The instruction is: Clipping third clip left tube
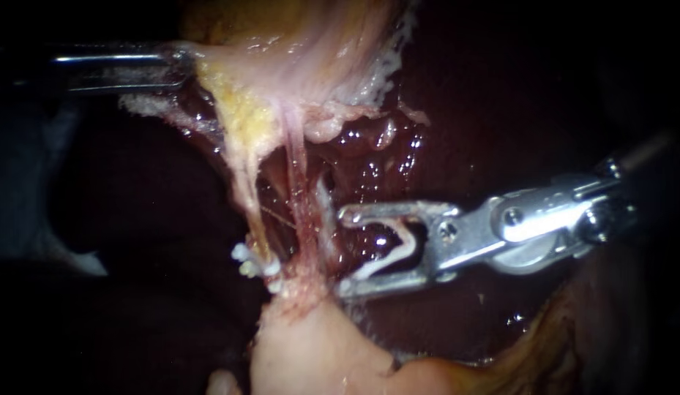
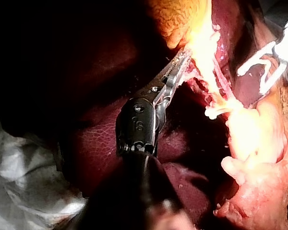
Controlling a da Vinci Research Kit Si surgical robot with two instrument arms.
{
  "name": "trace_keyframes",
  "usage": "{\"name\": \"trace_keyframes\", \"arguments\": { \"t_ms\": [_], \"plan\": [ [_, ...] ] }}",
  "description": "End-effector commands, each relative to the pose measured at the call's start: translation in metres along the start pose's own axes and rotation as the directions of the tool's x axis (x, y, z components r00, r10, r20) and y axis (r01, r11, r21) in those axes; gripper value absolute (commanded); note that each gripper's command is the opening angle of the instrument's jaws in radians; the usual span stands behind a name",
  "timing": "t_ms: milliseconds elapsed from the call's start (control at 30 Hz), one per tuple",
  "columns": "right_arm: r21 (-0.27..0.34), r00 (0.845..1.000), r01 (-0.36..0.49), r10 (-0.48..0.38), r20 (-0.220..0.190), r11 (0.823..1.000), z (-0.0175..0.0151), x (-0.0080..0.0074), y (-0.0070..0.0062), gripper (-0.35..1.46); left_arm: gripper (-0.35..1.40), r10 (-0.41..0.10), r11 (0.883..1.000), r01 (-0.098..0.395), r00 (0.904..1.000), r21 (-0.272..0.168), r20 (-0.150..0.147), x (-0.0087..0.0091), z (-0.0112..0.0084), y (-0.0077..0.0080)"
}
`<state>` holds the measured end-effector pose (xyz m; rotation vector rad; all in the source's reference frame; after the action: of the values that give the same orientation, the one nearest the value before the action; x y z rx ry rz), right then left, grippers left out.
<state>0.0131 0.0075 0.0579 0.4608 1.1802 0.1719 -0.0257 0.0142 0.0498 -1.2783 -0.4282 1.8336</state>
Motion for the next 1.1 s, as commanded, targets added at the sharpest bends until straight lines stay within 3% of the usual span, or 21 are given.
{"name": "trace_keyframes", "arguments": {
  "t_ms": [33,400,767,933,1100],
  "plan": [
    [0.001,1.000,-0.002,0.002,-0.006,1.000,0.0006,-0.0001,0.0002,0.49,-0.35,0.000,1.000,0.000,1.0000,0.001,0.000,0.0000,0.0000,0.0000],
    [0.003,0.998,-0.041,0.041,-0.039,0.999,0.0034,-0.0001,0.0026,0.48,-0.35,0.000,1.000,0.000,1.0000,0.004,-0.001,0.0000,0.0000,0.0001],
    [0.003,0.997,-0.054,0.055,-0.045,0.999,0.0050,-0.0018,0.0049,0.48,-0.35,0.000,1.000,0.000,1.0000,0.004,-0.001,0.0000,0.0000,0.0002],
    [0.039,0.997,-0.048,0.050,-0.055,0.998,0.0060,-0.0024,0.0052,0.48,-0.35,0.000,1.000,0.000,1.0000,0.004,-0.001,0.0000,0.0000,0.0002],
    [0.108,0.993,-0.041,0.052,-0.105,0.993,0.0079,-0.0022,0.0052,0.46,-0.35,0.000,1.000,0.000,1.0000,0.004,-0.001,0.0000,0.0000,0.0002]
  ]
}}
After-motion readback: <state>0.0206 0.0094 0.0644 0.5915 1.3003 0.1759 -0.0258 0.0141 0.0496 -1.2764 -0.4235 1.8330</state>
